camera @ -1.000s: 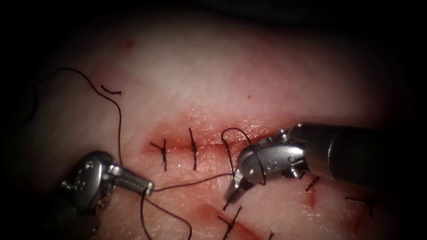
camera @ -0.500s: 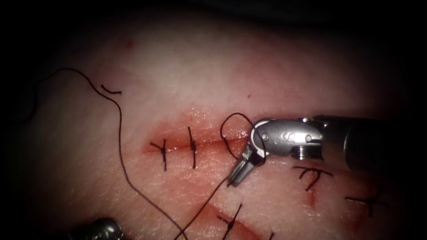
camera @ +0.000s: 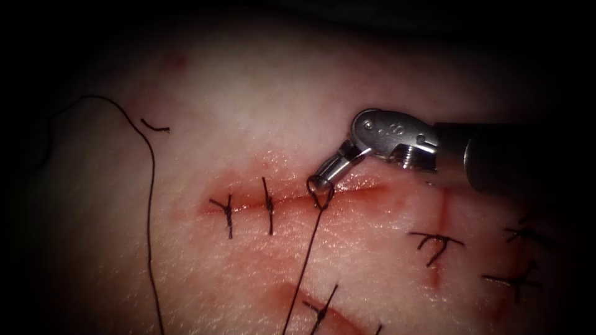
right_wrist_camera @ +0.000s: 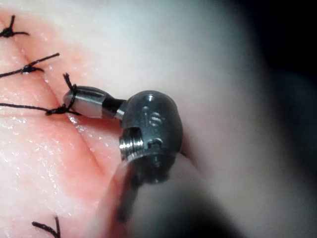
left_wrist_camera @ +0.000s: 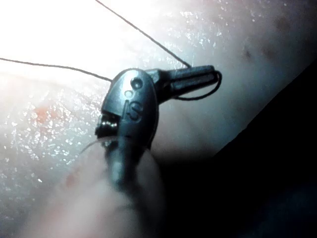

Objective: Wound Closure
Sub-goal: Tension the knot by moving the right arm up and the left arm down.

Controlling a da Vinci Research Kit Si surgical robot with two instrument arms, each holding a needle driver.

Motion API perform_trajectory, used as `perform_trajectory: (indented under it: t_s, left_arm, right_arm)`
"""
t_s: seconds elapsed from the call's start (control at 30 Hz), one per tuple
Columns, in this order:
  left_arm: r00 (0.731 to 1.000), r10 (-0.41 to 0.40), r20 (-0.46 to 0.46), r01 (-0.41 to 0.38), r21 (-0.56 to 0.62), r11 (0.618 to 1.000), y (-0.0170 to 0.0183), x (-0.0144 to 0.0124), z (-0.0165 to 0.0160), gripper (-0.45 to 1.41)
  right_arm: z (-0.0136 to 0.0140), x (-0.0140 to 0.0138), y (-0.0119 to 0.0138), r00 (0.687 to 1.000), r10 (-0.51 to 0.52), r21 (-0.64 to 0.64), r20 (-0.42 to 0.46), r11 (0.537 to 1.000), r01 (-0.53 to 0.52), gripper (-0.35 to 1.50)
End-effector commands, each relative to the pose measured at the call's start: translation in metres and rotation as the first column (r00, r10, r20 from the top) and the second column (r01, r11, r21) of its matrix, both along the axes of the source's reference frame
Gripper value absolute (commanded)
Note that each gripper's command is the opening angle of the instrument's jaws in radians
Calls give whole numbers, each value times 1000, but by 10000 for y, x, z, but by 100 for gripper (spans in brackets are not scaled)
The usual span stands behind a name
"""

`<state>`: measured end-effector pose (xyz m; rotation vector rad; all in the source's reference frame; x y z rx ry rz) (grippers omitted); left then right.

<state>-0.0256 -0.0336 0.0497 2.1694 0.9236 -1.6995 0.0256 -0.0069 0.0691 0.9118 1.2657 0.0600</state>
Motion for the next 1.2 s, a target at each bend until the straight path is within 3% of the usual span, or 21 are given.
perform_trajectory:
  t_s: [0.03, 0.13, 0.23, 0.5, 0.73, 1.2]
  left_arm:
    - [1000, 22, 8, -22, 9, 1000, -9, -5, 10, -45]
    - [993, 118, 24, -119, 56, 991, -37, 0, 22, -45]
    - [992, 125, -6, -123, 107, 987, -64, 0, 36, -45]
    - [991, 125, -48, -114, 185, 976, -97, -10, 59, -45]
    - [985, 152, -80, -130, 229, 965, -119, -13, 79, -45]
    - [962, 246, -116, -207, 272, 940, -164, -24, 102, -45]
  right_arm:
    - [5, 10, 4, 1000, 5, -3, 1, 1000, -5, -35]
    - [3, 13, 7, 1000, 19, -4, 8, 1000, -19, -35]
    - [2, 15, 13, 998, 57, -10, 31, 998, -57, -35]
    - [-2, 27, 29, 978, 174, -28, 115, 985, -172, -35]
    - [0, 35, 20, 965, 213, -39, 151, 977, -210, -35]
    - [23, 18, 48, 897, 348, -95, 272, 937, -335, -35]
